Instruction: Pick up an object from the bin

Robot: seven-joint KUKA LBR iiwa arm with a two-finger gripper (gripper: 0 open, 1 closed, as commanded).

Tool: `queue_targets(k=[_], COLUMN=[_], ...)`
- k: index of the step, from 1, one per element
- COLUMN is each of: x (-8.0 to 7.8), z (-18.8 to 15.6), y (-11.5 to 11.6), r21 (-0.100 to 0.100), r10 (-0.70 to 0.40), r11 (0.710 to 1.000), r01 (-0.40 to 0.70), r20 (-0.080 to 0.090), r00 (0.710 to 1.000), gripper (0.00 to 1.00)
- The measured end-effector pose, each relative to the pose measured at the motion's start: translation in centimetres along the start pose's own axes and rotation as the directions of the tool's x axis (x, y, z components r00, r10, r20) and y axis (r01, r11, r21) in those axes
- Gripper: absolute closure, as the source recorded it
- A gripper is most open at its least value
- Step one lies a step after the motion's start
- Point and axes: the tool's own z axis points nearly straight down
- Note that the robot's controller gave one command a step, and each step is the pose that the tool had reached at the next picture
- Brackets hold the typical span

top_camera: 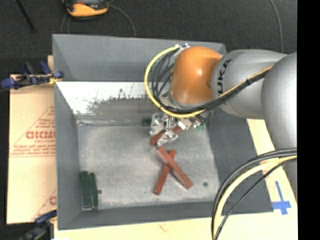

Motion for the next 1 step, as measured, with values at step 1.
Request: queue_targets(k=[1], x=[1.19], z=[-14.69], y=[-0.63], r21=[0.0], r10=[0.013], r11=[1.0], r01=[-0.013], r20=[0.007], r00=[1.0], gripper=[1.0])
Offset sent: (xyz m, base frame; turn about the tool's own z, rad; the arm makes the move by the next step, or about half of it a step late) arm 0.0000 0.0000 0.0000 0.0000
